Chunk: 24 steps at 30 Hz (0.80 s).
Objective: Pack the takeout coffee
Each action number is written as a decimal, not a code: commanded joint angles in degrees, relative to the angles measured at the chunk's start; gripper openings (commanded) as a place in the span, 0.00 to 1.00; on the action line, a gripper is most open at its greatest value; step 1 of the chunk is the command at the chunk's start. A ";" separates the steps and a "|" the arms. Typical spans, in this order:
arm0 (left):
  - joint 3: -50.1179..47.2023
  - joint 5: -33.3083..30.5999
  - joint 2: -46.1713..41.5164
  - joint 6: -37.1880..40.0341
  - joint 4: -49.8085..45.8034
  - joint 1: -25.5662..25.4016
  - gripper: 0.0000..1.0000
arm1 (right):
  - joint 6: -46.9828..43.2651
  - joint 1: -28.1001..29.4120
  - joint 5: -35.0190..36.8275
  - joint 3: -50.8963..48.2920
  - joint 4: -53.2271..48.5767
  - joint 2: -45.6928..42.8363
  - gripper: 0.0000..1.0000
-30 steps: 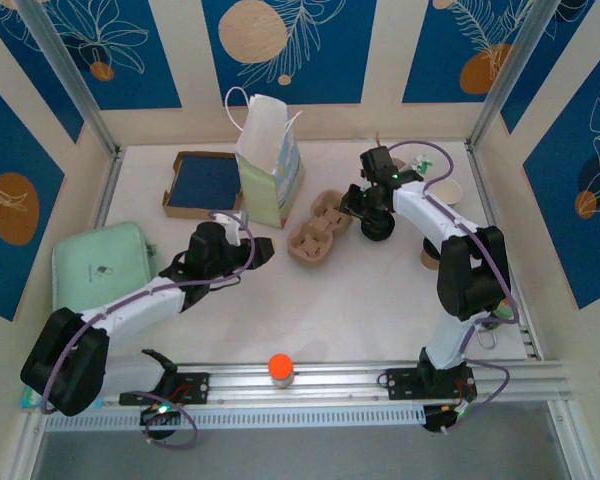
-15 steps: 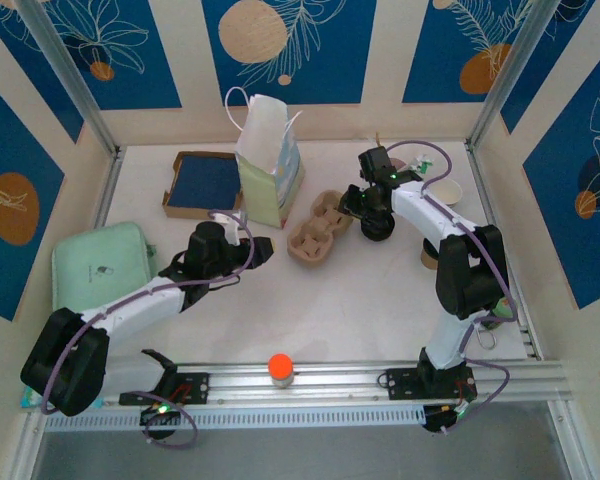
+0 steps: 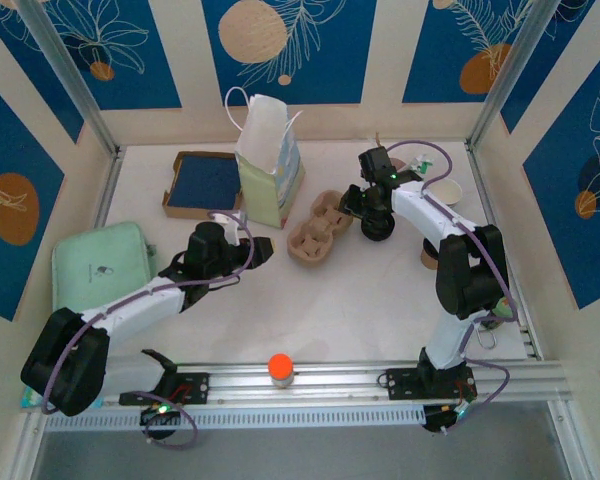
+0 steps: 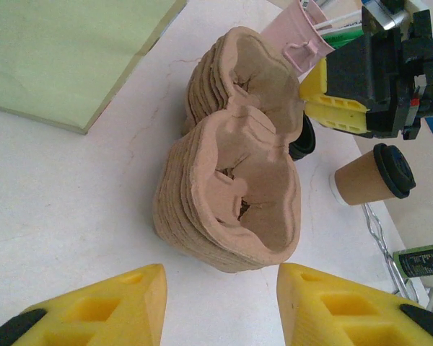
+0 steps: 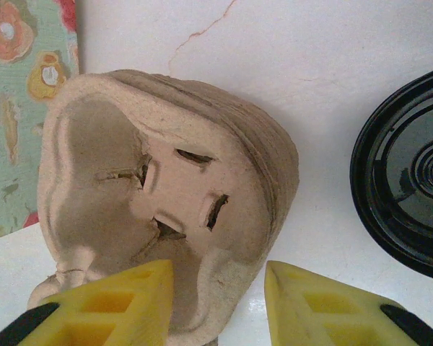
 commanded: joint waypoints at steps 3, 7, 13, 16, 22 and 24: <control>-0.82 1.06 -0.10 0.22 1.51 0.99 0.45 | 0.13 0.33 -0.01 0.66 -0.27 0.52 0.38; -0.91 1.08 -0.17 0.26 1.52 1.08 0.45 | 0.23 0.39 -0.42 0.88 -0.18 0.53 0.38; -0.87 1.08 -0.44 0.27 1.34 1.19 0.45 | 1.00 0.37 -2.55 0.04 2.06 0.42 0.38; -0.96 1.08 -0.85 0.31 1.10 1.23 0.45 | 1.60 0.19 -4.17 -0.75 3.59 0.34 0.38; -1.23 1.08 -1.18 0.33 0.98 1.37 0.45 | 2.31 0.00 -4.96 -1.56 5.18 -0.28 0.38; -1.33 1.17 -1.15 0.44 0.98 1.45 0.45 | 2.49 -0.16 -5.39 -1.81 5.50 -0.51 0.38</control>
